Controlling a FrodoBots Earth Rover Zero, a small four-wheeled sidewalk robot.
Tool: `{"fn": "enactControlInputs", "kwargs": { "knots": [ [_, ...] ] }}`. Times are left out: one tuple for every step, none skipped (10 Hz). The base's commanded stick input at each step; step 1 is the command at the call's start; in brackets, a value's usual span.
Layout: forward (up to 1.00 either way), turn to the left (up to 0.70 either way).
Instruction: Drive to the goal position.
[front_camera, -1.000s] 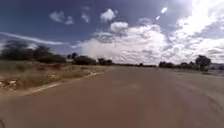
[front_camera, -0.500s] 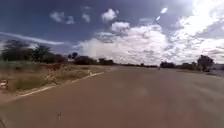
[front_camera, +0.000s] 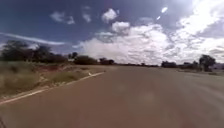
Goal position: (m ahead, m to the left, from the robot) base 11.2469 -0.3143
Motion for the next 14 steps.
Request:
{"fn": "enactControlInputs", "kwargs": {
  "knots": [
    [1.0,0.0],
    [1.0,0.0],
    [1.0,0.0],
    [1.0,0.0],
    [1.0,0.0],
    [1.0,0.0],
    [1.0,0.0],
    [1.0,0.0],
    [1.0,0.0],
    [1.0,0.0],
    [1.0,0.0],
    [1.0,0.0],
    [1.0,0.0],
    [1.0,0.0]
  ]
}}
